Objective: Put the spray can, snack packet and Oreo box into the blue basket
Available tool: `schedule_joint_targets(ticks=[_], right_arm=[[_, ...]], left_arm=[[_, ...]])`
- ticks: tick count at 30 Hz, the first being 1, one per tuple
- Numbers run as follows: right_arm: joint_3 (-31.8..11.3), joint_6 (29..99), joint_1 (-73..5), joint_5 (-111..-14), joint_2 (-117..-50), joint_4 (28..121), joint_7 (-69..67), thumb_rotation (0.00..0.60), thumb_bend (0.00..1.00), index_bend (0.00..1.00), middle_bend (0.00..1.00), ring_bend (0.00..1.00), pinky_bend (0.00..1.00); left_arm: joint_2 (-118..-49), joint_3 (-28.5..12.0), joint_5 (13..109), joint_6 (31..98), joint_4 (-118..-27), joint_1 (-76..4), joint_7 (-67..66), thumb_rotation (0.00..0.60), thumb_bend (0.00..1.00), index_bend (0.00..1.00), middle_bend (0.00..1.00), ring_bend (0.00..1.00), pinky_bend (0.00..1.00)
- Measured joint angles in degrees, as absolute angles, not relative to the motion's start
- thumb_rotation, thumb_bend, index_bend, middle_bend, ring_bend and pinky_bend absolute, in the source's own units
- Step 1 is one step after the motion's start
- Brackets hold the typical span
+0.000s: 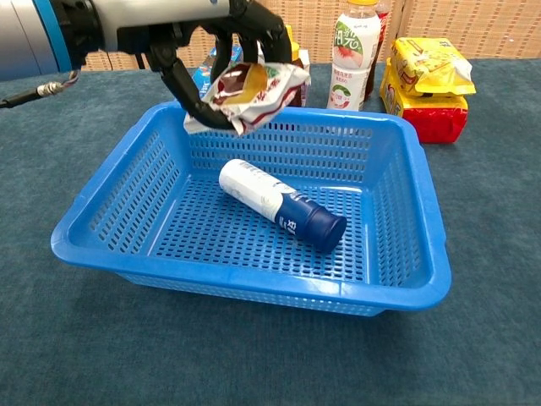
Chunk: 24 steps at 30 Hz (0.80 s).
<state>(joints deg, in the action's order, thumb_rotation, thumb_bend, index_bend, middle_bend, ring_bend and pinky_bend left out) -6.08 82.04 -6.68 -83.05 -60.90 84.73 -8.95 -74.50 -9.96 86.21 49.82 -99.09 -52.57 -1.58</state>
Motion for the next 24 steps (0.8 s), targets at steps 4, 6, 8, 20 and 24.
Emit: schedule_joint_targets(ticks=[4,6,8,20,24], right_arm=[[-6.1,81.8,-6.8,-82.9,-60.9,84.9,-8.7,0.600,0.00,0.00,0.00,0.00,0.00],[-6.1,81.7,-6.8,-82.8,-61.0,84.9,-8.5,0.600,0.00,0.00,0.00,0.00,0.00],[-6.1,81.6,-6.9,-82.8,-61.0,85.0,-8.3,0.600,0.00,0.00,0.00,0.00,0.00],[-6.1,81.0,-7.1,-82.3,-61.3,85.2,-7.3,0.600,0.00,0.00,0.00,0.00,0.00],[-6.1,80.8,-7.2,-82.3,-61.4,85.3,-7.0,0.600,0.00,0.00,0.00,0.00,0.00]], left_arm=[[-75.7,-8.5,85.5,48.1,-98.5,-53.0,-4.9,0.600,0.28,0.39,0.40,0.37,0.49],[-76.6,-7.8,84.4,47.1,-97.9,-53.2,-7.1,0.600,0.28,0.37,0.36,0.31,0.43],[-77.5,-7.1,82.8,46.2,-97.4,-53.3,-9.1,0.600,0.28,0.33,0.27,0.19,0.33],[-77.9,-5.5,77.7,42.6,-97.7,-53.8,-12.1,0.600,0.11,0.00,0.00,0.00,0.00],[-76.8,-5.6,79.9,45.9,-98.4,-52.7,-10.1,0.600,0.10,0.00,0.00,0.00,0.00]])
